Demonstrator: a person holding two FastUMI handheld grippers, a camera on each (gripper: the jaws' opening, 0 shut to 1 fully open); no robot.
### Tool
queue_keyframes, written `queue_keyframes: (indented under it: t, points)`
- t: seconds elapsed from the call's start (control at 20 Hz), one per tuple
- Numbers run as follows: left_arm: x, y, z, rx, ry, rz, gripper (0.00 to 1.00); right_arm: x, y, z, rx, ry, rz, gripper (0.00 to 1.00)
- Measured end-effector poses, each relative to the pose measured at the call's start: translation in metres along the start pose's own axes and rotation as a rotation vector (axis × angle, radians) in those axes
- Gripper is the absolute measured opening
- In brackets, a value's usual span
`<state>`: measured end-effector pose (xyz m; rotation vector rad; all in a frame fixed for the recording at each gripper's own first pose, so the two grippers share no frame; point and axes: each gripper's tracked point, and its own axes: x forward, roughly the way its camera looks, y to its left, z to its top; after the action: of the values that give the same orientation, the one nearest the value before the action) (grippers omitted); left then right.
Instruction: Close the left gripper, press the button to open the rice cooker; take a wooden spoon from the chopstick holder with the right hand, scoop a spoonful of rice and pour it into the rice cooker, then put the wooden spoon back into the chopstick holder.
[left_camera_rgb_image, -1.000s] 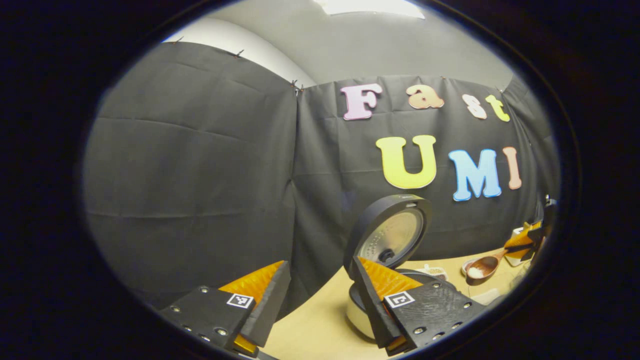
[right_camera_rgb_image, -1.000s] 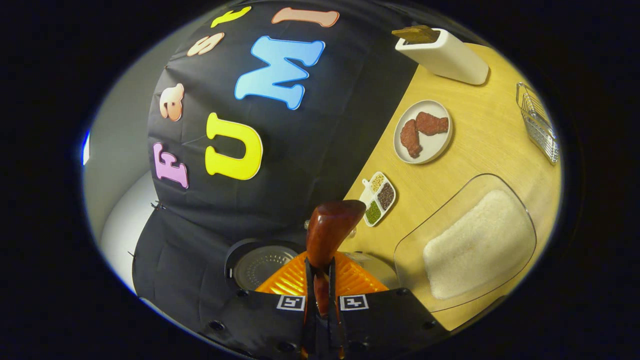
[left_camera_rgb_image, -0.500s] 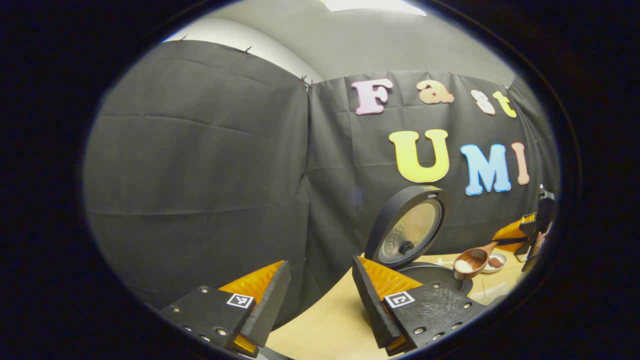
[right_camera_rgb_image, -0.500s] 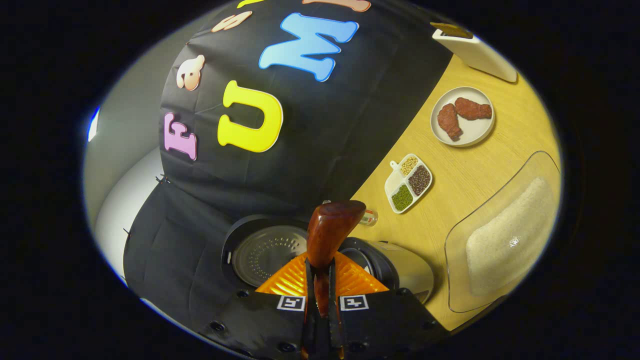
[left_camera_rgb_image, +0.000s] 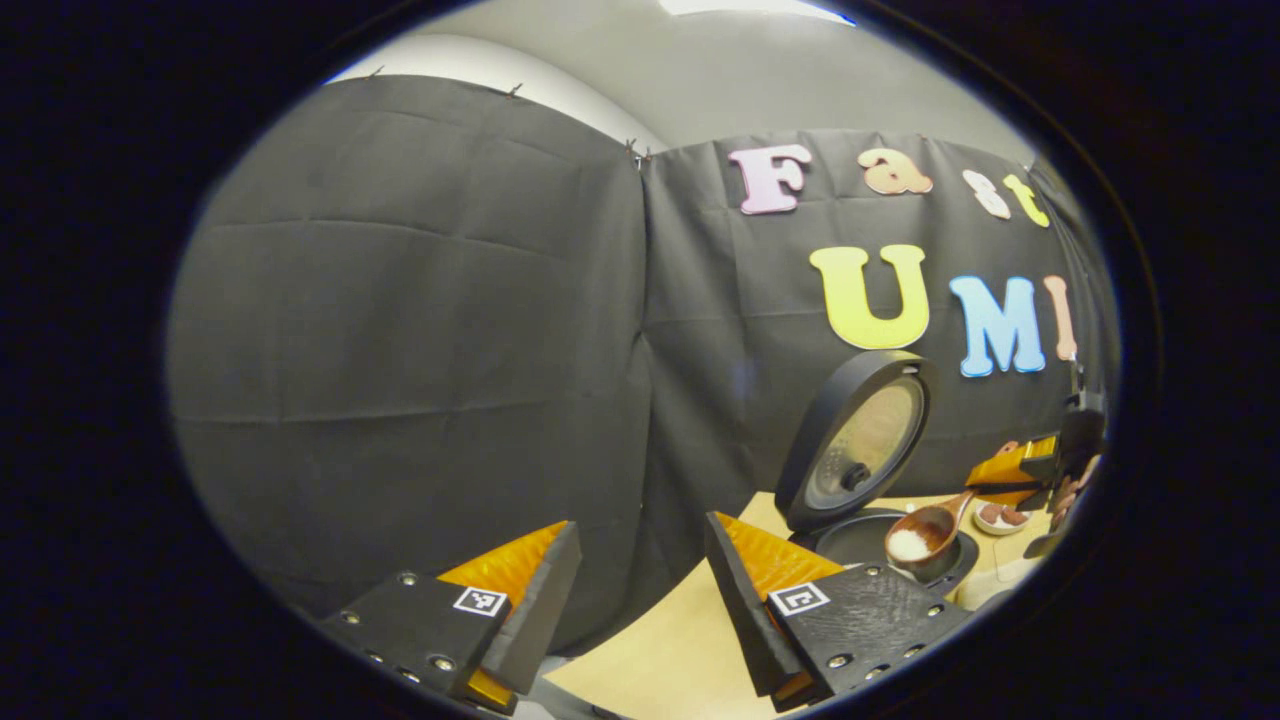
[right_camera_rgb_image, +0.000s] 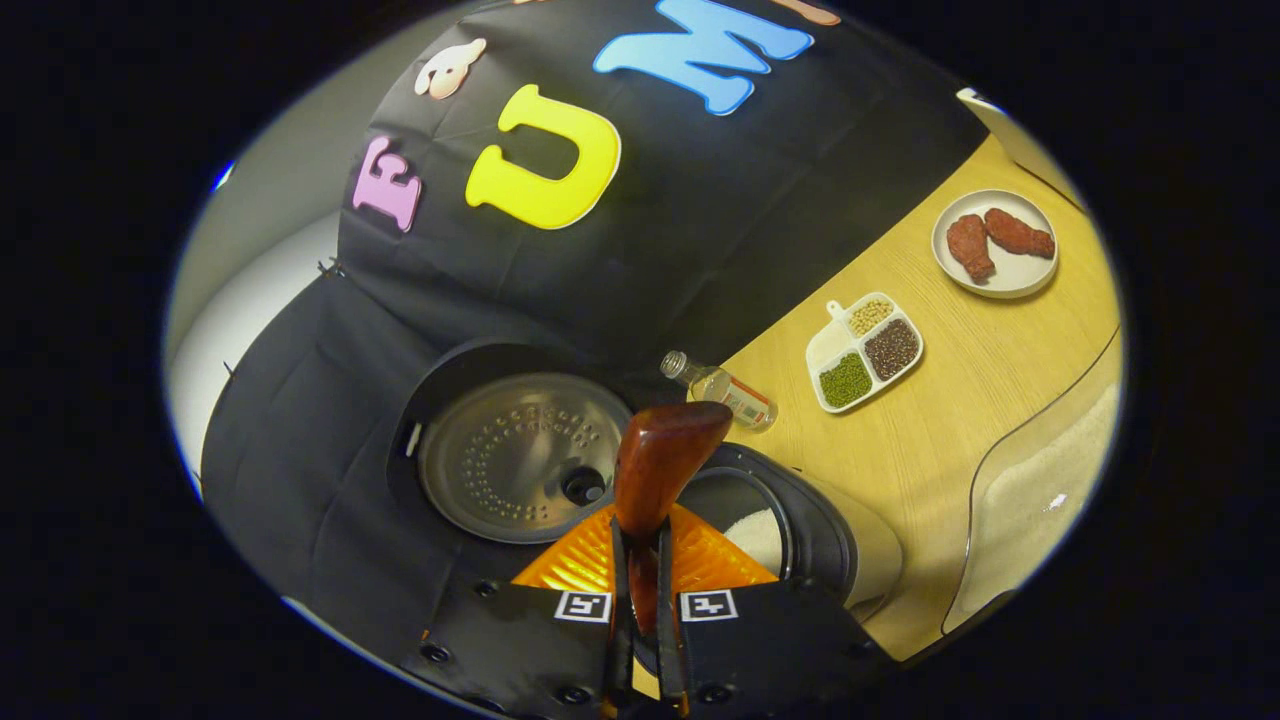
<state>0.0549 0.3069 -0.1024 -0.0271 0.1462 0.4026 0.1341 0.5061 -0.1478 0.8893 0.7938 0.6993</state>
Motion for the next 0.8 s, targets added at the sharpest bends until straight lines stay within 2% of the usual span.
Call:
queue_keyframes:
  t: [0.15, 0.4, 0.6, 0.65, 0.7, 0.8]
  points:
    - [0.003, 0.002, -0.002, 0.003, 0.012, 0.01, 0.79, 0.008, -0.001, -0.009, -0.122, 0.017, -0.006, 0.11]
    - [0.001, 0.001, -0.006, 0.009, 0.029, 0.004, 0.8, 0.017, -0.005, -0.03, -0.426, 0.04, -0.015, 0.11]
    - [0.002, 0.0, -0.005, 0.017, 0.036, -0.001, 0.8, 0.021, -0.003, -0.038, -0.583, 0.029, 0.001, 0.11]
    - [0.002, 0.0, -0.005, 0.017, 0.038, 0.0, 0.8, 0.02, -0.003, -0.036, -0.62, 0.024, 0.001, 0.07]
    - [0.002, 0.0, -0.006, 0.015, 0.04, 0.001, 0.79, 0.02, -0.003, -0.036, -0.662, 0.017, -0.001, 0.11]
    - [0.002, 0.001, -0.006, 0.014, 0.046, 0.004, 0.79, 0.018, -0.001, -0.032, -0.756, -0.004, -0.008, 0.11]
